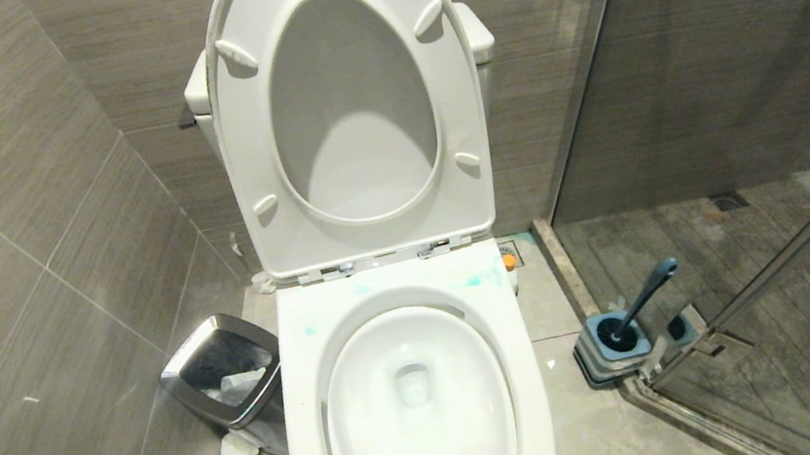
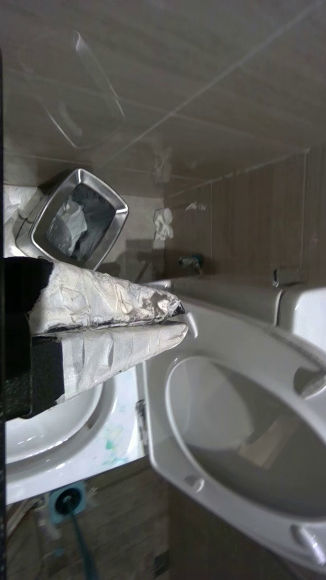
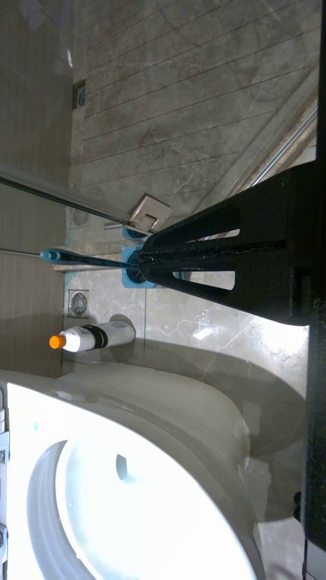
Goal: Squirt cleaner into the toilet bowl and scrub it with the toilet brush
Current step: Pour in the cleaning agent
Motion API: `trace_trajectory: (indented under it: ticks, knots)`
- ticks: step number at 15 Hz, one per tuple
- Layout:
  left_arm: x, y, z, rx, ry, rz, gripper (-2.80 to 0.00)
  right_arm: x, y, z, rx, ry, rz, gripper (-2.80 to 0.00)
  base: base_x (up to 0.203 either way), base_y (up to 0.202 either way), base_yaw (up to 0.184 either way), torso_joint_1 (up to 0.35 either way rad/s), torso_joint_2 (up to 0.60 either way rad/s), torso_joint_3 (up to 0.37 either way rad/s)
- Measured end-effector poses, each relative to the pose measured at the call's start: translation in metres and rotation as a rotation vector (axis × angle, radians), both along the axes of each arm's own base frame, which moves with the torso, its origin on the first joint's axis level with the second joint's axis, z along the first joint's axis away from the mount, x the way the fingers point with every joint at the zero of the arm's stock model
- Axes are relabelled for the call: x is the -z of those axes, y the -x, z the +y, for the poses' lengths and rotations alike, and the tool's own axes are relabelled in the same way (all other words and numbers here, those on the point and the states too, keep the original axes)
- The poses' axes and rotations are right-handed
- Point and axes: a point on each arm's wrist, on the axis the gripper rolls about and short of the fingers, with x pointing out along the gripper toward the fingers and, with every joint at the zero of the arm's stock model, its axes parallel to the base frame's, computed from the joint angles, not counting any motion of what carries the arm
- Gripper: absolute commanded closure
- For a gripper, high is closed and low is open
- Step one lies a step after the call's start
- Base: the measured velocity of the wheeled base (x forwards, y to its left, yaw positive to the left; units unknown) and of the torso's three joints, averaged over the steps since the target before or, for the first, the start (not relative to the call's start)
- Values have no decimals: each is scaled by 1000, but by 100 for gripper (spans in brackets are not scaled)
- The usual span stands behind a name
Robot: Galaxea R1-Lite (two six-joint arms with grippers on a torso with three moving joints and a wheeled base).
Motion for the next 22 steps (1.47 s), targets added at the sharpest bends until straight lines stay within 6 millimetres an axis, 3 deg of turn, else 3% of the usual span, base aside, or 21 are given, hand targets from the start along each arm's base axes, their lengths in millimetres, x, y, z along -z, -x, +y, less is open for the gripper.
trace_trajectory:
  ticks: [4, 10, 13, 16, 22]
  knots:
    - [13, 10, 14, 27, -18, -83, 0, 0, 0, 0, 0, 0, -1, 0, 0, 0, 0, 0, 0, 0]
    - [79, 82, 14, 22, -71, -133, 0, 0, 0, 0, 0, 0, -2, 0, 0, 0, 0, 0, 0, 0]
    - [117, 109, 13, 3, -102, -158, 0, 0, 0, 0, 0, 0, -2, 0, 0, 0, 0, 0, 0, 0]
    - [151, 115, 12, -15, -149, -182, 0, 0, 0, 0, 0, 0, -2, 0, 0, 0, 0, 0, 0, 0]
    - [171, 118, 13, 11, -159, -178, 0, 0, 0, 0, 0, 0, -1, 0, 0, 0, 0, 0, 0, 0]
